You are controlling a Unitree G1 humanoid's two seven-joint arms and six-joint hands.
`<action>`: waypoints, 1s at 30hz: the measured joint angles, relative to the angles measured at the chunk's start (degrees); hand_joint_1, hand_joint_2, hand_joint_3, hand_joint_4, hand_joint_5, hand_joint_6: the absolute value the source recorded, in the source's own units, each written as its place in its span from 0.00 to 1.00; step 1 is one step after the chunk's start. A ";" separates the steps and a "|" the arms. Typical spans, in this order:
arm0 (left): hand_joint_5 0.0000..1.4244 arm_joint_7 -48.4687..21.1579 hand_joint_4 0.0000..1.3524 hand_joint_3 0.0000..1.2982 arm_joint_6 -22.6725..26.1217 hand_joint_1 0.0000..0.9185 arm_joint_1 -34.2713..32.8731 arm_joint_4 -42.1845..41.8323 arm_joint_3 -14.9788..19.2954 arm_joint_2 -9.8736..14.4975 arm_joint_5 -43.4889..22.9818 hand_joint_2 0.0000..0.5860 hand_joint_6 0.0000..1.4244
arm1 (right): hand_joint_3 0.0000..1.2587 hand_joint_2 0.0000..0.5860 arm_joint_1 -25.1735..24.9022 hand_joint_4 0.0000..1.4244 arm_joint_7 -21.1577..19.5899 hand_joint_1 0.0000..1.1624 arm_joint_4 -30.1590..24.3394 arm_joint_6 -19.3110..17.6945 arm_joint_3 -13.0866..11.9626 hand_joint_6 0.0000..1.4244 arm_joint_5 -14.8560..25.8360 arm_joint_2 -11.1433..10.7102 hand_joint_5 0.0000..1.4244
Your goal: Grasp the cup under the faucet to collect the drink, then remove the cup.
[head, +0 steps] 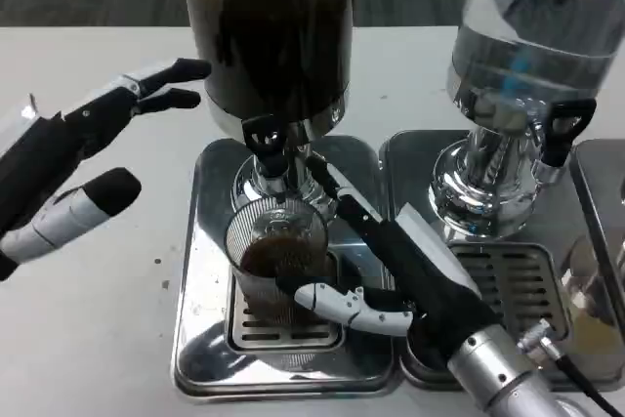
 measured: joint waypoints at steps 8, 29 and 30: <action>0.13 1.16 0.09 0.14 -0.06 0.00 2.92 0.04 0.46 0.09 1.12 0.16 0.10 | 0.00 0.33 -0.60 0.00 0.01 0.50 1.13 -0.12 0.40 0.01 -0.14 -0.13 0.00; 0.14 2.34 0.10 0.16 -0.47 0.00 4.63 1.97 -0.55 0.08 1.99 0.18 0.10 | 0.00 0.30 -2.92 0.00 1.93 0.56 3.02 -0.14 1.65 0.00 -1.30 -0.77 0.00; 0.14 2.35 0.10 0.16 -0.48 0.00 4.76 2.08 -0.58 0.08 2.05 0.18 0.10 | 0.00 0.30 -3.04 0.00 2.03 0.56 3.02 -0.14 1.67 0.00 -1.31 -0.81 0.00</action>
